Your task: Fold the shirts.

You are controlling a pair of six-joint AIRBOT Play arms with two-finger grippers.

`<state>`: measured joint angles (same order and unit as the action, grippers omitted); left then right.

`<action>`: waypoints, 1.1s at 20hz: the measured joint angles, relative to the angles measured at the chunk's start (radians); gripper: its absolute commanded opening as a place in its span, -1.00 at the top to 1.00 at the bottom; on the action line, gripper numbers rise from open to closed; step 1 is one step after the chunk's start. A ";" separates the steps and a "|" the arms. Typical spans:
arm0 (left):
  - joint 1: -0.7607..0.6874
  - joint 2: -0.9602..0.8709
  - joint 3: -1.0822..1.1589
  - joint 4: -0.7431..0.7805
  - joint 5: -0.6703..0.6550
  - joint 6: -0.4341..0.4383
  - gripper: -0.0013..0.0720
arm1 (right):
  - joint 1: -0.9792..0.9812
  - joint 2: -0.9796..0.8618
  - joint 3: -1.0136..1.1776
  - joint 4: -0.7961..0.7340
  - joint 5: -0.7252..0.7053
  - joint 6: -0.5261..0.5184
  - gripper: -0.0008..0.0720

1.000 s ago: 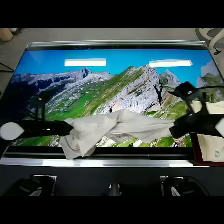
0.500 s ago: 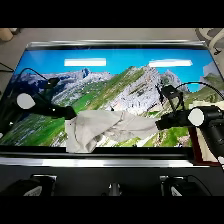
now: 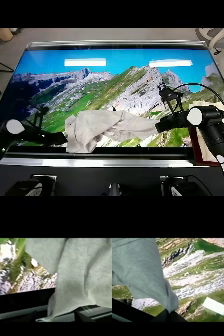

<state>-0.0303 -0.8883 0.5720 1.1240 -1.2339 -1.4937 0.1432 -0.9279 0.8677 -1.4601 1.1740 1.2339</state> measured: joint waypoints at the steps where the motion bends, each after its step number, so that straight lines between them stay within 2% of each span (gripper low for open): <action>1: -0.012 -0.010 -0.035 -0.034 0.036 0.001 -0.49 | 0.000 0.000 0.000 0.000 -0.002 0.000 0.93; 2: -0.025 -0.025 -0.061 -0.063 0.070 0.002 -0.46 | 0.000 0.000 0.000 0.001 -0.006 0.000 0.93; 3: -0.035 -0.043 -0.080 -0.086 0.104 0.002 -0.05 | 0.000 0.000 0.000 0.001 -0.010 0.000 0.93; 4: -0.041 -0.059 -0.092 -0.100 0.128 0.002 0.89 | 0.000 0.000 0.000 0.001 -0.019 0.000 0.93; 7: -0.047 -0.086 -0.071 -0.128 0.143 0.030 0.89 | 0.000 0.003 0.027 -0.015 -0.023 0.000 0.93; 9: -0.029 -0.069 0.029 -0.133 0.108 0.089 0.89 | 0.000 0.015 0.097 -0.067 -0.026 0.000 0.93; 13: 0.078 0.024 0.474 -0.065 0.040 0.156 0.89 | 0.000 0.058 0.392 -0.274 -0.031 0.001 0.93; 15: 0.163 0.055 0.770 -0.017 0.032 0.148 0.88 | 0.000 0.088 0.577 -0.380 -0.038 0.007 0.93; 18: 0.249 0.078 1.130 -0.011 0.038 0.079 0.89 | 0.000 0.146 0.796 -0.453 -0.050 0.013 0.93; 22: 0.288 0.093 1.341 -0.047 0.028 0.025 0.89 | 0.000 0.226 0.917 -0.489 -0.055 0.014 0.93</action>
<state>0.2581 -0.7956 1.9125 1.0767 -1.2060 -1.4689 0.1436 -0.7017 1.7851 -1.9488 1.1191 1.2476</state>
